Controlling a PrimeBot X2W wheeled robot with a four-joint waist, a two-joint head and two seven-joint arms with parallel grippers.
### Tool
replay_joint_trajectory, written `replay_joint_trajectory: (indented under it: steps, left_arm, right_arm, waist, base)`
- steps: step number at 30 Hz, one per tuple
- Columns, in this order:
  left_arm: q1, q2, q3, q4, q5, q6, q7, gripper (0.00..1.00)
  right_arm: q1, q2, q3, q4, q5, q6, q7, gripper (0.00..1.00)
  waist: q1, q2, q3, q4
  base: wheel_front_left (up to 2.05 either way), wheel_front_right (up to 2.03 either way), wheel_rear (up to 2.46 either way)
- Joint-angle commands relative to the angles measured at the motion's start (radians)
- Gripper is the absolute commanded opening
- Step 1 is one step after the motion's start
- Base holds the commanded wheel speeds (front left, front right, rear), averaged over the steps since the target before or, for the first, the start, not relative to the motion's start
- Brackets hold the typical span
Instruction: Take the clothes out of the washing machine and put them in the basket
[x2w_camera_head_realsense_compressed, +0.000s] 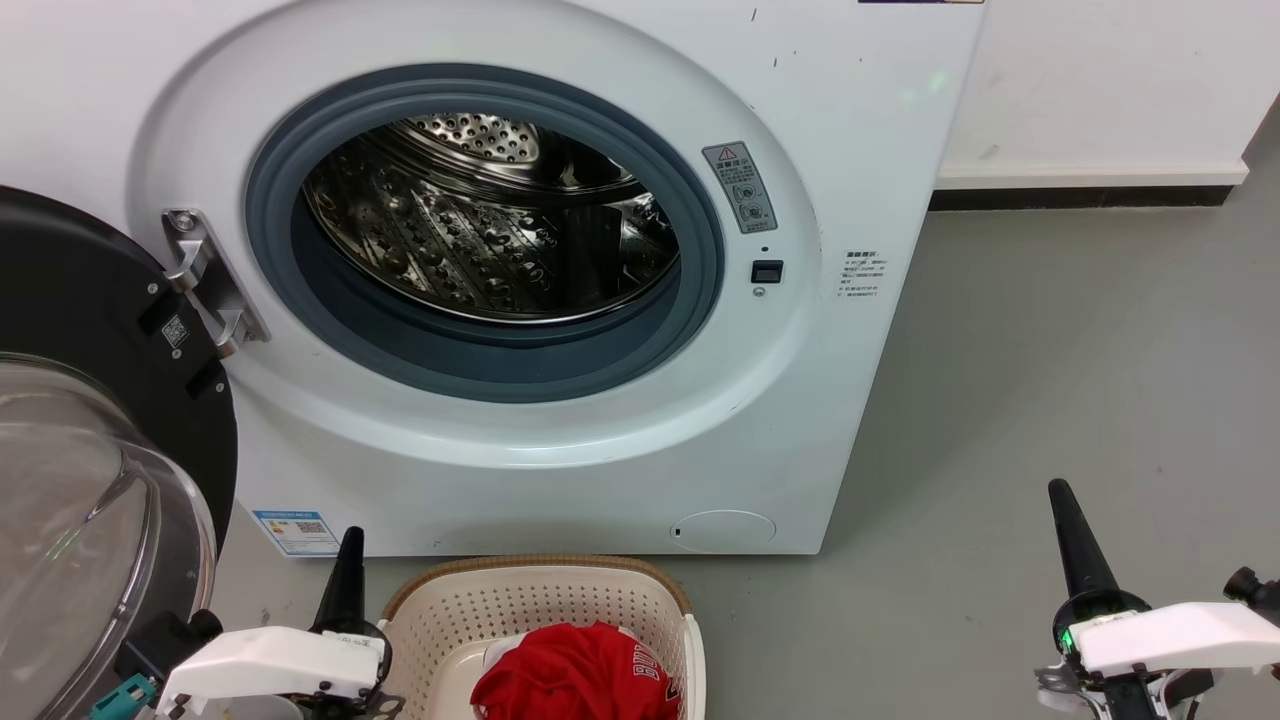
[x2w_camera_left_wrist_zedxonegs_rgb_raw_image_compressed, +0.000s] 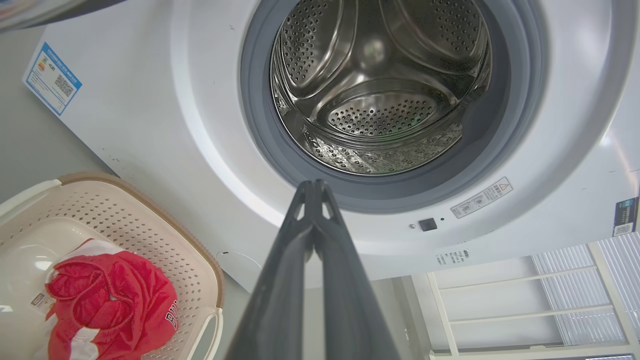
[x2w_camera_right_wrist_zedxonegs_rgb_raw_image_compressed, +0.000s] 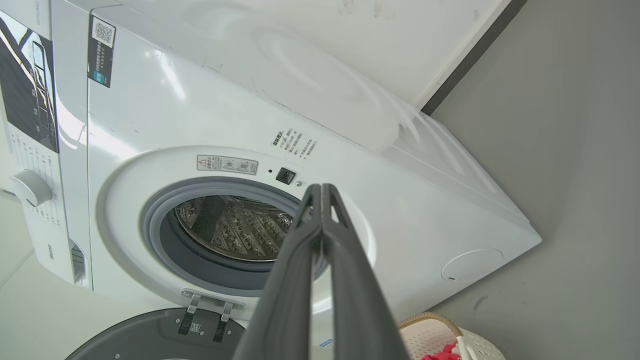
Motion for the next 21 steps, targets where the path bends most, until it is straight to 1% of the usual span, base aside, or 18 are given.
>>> replay_joint_trajectory:
  steps: [1,21]
  left_arm:
    - [-0.021,0.000,0.005,-0.003,-0.035,-0.010,0.008,0.00]
    - [-0.050,0.000,0.023,0.014,-0.227,-0.041,0.054,0.00]
  right_arm:
    - [-0.028,-0.007,-0.004,-0.001,0.037,0.000,0.009,0.00]
    - [-0.051,-0.005,-0.022,0.025,0.227,0.000,0.057,0.00]
  waist:
    - [0.0000,-0.0001,0.000,0.001]
    - [0.0000,-0.0001,-0.001,0.007]
  base:
    - [0.00,0.00,0.00]
    - [0.00,0.00,0.00]
